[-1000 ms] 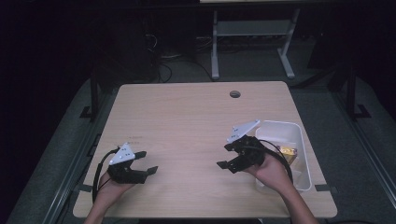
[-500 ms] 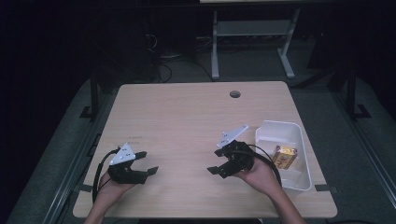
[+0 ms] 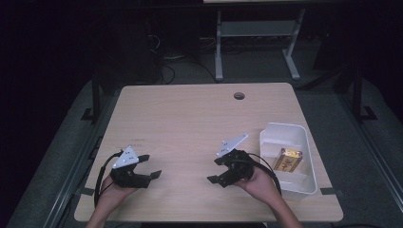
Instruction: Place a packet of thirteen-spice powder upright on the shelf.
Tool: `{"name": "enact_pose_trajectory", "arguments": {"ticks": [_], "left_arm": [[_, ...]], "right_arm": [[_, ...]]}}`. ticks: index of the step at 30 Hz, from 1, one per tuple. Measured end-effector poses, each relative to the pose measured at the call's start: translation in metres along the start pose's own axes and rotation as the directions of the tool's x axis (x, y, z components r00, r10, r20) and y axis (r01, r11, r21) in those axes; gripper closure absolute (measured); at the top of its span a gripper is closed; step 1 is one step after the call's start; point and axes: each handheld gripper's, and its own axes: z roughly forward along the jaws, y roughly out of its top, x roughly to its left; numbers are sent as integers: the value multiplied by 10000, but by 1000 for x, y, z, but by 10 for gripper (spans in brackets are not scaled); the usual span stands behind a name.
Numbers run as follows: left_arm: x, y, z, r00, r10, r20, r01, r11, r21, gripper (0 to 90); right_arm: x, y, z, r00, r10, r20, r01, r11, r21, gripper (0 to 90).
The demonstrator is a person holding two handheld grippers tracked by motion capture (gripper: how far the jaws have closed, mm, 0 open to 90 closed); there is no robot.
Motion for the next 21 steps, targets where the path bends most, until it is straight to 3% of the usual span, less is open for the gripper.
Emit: {"name": "enact_pose_trajectory", "arguments": {"ticks": [21], "left_arm": [[-2, 0, 1, 10000, 83, -42, -83, 9999, 96, 205]], "right_arm": [[16, -19, 22, 9997, -13, -250, 21, 9995, 314, 303]]}}
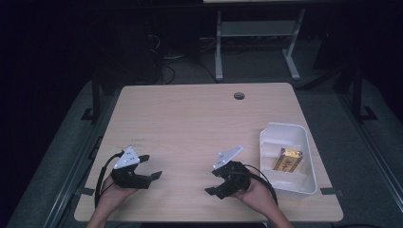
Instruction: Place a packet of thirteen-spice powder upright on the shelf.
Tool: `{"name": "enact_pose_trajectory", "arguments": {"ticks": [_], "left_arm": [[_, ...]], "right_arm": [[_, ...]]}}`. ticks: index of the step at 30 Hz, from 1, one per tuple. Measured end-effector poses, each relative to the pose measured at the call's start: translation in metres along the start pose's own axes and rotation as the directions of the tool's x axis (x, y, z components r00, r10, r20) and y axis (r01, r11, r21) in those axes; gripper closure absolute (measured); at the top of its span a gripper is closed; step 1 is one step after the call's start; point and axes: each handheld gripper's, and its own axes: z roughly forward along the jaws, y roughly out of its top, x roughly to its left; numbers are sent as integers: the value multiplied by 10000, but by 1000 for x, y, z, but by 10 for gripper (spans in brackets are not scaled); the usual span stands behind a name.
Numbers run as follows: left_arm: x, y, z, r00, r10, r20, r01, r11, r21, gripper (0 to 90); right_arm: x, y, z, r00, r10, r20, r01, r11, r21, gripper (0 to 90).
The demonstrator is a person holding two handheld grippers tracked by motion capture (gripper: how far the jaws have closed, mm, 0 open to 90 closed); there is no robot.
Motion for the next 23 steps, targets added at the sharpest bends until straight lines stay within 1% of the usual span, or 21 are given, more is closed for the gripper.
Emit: {"name": "enact_pose_trajectory", "arguments": {"ticks": [5, 9, 14, 18, 23], "left_arm": [[-1, 0, 1, 10000, 12, 13, -12, 10000, 11, 205], [-2, 0, 1, 10000, 40, 26, -40, 10000, 29, 205], [-2, 0, 1, 10000, 47, 41, -47, 10000, 66, 204], [-2, -1, 1, 10000, 33, 28, -33, 10000, 75, 205], [-2, -1, 0, 10000, 46, 38, -46, 10000, 54, 205]], "right_arm": [[4, -6, 1, 9999, 86, -52, -86, 9999, -56, 303], [7, -11, 3, 10000, 38, -64, -38, 10000, -20, 304], [12, -19, 5, 9998, 138, -156, -138, 9999, -33, 304], [16, -22, 5, 9997, 129, -193, -130, 9999, -39, 302], [21, -22, 4, 9999, -11, -163, 10, 10000, -70, 296]]}}
